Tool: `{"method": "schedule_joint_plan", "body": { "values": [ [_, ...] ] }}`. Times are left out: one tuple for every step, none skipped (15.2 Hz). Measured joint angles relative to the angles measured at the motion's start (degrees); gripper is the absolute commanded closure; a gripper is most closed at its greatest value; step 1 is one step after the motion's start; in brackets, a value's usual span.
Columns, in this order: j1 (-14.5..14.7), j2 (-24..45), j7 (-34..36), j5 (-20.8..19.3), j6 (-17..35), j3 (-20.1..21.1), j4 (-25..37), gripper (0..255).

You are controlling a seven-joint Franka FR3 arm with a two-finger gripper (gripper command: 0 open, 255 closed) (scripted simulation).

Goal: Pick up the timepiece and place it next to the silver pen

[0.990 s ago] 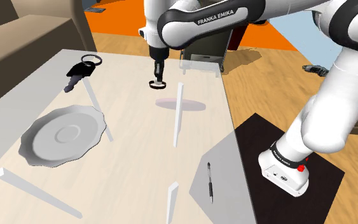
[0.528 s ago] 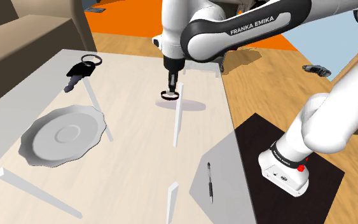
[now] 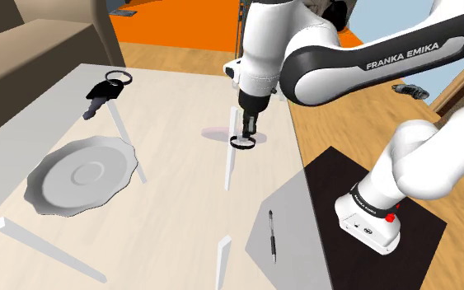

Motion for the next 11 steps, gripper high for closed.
{"method": "schedule_joint_plan", "body": {
  "values": [
    [0.7, -2.1, 0.3, 0.8, -0.2, 0.3, -1.9, 255],
    [1.5, -4.5, 0.8, 1.7, -0.5, 0.6, -4.0, 255],
    [2.1, -5.7, 1.5, 2.2, -0.9, 1.1, -4.7, 255],
    [2.9, -8.0, 1.8, 3.1, -1.6, 1.3, -6.3, 255],
    [3.9, -10.3, 2.5, 4.0, -2.2, 1.7, -8.0, 255],
    [4.8, -12.3, 3.0, 4.8, -3.0, 2.1, -9.2, 255],
    [5.6, -14.0, 3.8, 5.6, -3.7, 2.6, -10.1, 255],
    [6.4, -15.8, 4.2, 6.3, -4.2, 2.9, -11.5, 255],
    [7.6, -18.1, 5.1, 7.3, -4.9, 3.4, -13.1, 255],
    [8.2, -19.3, 5.5, 7.8, -5.8, 3.7, -13.3, 255],
    [9.2, -20.9, 6.5, 8.6, -7.1, 4.3, -13.7, 255]
  ]
}}
